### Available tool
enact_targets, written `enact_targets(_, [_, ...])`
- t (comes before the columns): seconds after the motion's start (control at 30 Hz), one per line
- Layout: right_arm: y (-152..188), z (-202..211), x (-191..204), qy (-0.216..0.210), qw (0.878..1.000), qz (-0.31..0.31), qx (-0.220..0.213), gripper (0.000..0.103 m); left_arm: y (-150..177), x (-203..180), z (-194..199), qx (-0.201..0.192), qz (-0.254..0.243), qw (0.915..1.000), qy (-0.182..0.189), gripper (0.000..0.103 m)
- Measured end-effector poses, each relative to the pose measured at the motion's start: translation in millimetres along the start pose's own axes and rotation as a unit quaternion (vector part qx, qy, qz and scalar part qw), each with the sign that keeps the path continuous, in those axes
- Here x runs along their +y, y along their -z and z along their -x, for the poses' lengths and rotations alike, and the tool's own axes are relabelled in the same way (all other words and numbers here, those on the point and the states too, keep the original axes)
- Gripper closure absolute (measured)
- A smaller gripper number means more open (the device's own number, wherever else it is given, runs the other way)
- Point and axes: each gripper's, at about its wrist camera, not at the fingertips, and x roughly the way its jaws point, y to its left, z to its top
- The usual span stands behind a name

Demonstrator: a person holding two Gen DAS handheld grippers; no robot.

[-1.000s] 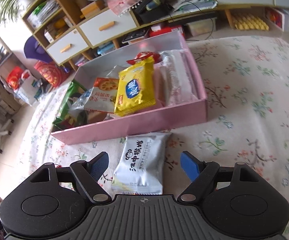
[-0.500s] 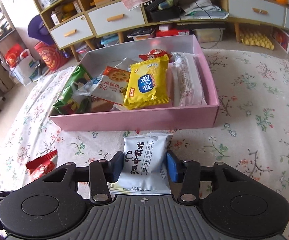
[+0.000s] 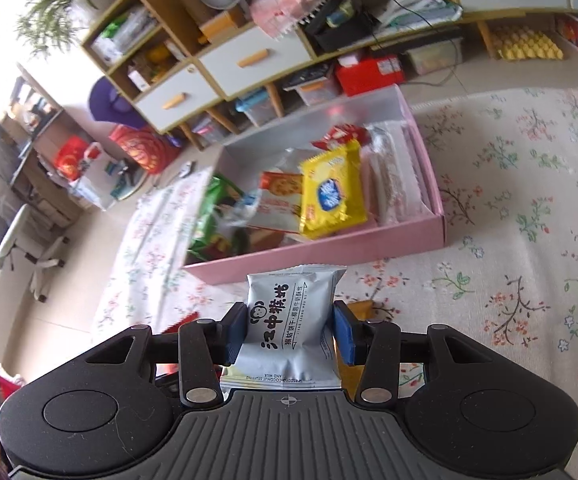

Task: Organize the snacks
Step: 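Carry red pack with left tool while right tool carries white pack over box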

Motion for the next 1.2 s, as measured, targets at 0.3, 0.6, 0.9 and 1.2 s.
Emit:
enact_targets(0.3, [-5,18,3,-0.022,1.0,0.006,-0.011,0.058,-1,-5,11,-0.021,-0.005,0.9995,0.022,0.078])
enact_targets(0.6, [-15,28,1,-0.033,0.999,0.004,-0.027,0.059,-13,-11,24,-0.065,-0.013,0.9967,0.047,0.078])
enact_targets(0.9, [-29,25,-11,-0.029,0.999,-0.009,-0.035,0.059,-31,-15,16,-0.086,-0.013,0.9954,0.04,0.078])
enact_targets(1.2, [-46,7,-9,-0.017,0.999,0.011,-0.032,0.058,-47,-25,1,-0.089,-0.038,0.9946,0.036,0.078])
